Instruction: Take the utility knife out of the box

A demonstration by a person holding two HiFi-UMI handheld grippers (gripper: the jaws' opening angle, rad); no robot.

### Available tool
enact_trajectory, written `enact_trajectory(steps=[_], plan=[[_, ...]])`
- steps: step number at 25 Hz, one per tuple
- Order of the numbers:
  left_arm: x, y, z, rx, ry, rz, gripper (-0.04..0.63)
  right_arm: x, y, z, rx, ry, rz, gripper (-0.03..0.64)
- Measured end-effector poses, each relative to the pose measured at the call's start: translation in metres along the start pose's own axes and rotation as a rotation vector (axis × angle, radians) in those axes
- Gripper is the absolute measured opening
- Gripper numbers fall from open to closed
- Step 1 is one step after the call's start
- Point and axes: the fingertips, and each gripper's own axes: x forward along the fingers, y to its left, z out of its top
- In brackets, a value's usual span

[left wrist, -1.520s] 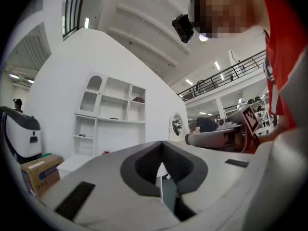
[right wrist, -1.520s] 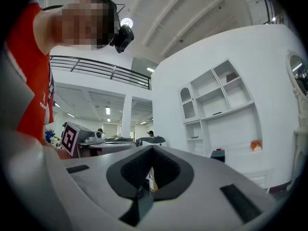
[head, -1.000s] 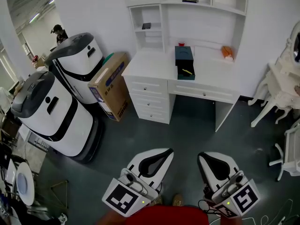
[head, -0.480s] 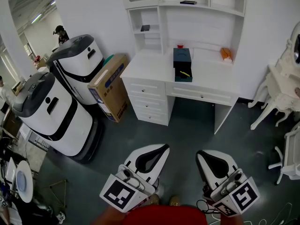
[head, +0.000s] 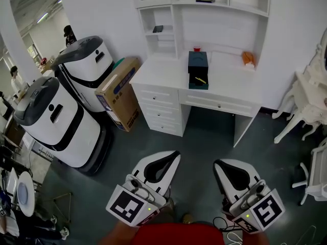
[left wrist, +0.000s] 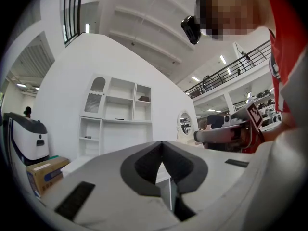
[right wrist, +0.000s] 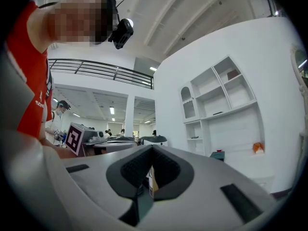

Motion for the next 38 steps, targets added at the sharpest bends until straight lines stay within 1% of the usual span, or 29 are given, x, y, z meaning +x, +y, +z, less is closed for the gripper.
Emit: enact_trajectory(steps=[3, 6, 10, 12, 14, 15, 20, 24, 28, 32, 38], plan=[[0.011, 0.011, -0.001, 0.001, -0.005, 0.005, 0.005, 0.011, -0.01, 0.0, -0.011, 0.006, 0.006, 0.008], [0.022, 0.027, -0.009, 0.002, 0.008, 0.013, 0.006, 0.026, -0.022, -0.002, -0.017, 0.008, 0.007, 0.008], [0.044, 0.057, -0.015, 0.012, 0.001, 0.008, 0.006, 0.054, -0.045, -0.006, -0.021, 0.015, -0.001, 0.008], [0.055, 0.075, -0.023, 0.012, 0.024, 0.002, 0.006, 0.073, -0.058, -0.007, -0.03, 0.016, -0.009, 0.008], [0.066, 0.094, -0.035, 0.003, 0.071, -0.01, 0.006, 0.094, -0.071, -0.008, -0.037, 0.019, -0.022, 0.008], [0.072, 0.106, -0.037, 0.002, 0.077, -0.016, 0.006, 0.105, -0.078, -0.008, -0.038, 0.021, -0.03, 0.008], [0.103, 0.168, -0.041, 0.019, 0.067, -0.05, 0.006, 0.168, -0.111, -0.008, -0.04, 0.024, -0.071, 0.008], [0.121, 0.217, -0.046, 0.007, 0.065, -0.07, 0.006, 0.216, -0.132, -0.011, -0.041, 0.035, -0.104, 0.008], [0.138, 0.255, -0.052, -0.002, 0.058, -0.091, 0.005, 0.253, -0.148, -0.015, -0.05, 0.056, -0.136, 0.008], [0.152, 0.279, -0.06, -0.028, 0.056, -0.106, 0.006, 0.276, -0.163, -0.018, -0.06, 0.082, -0.159, 0.009], [0.179, 0.307, -0.072, -0.053, 0.058, -0.104, 0.006, 0.302, -0.192, -0.026, -0.07, 0.119, -0.171, 0.009]])
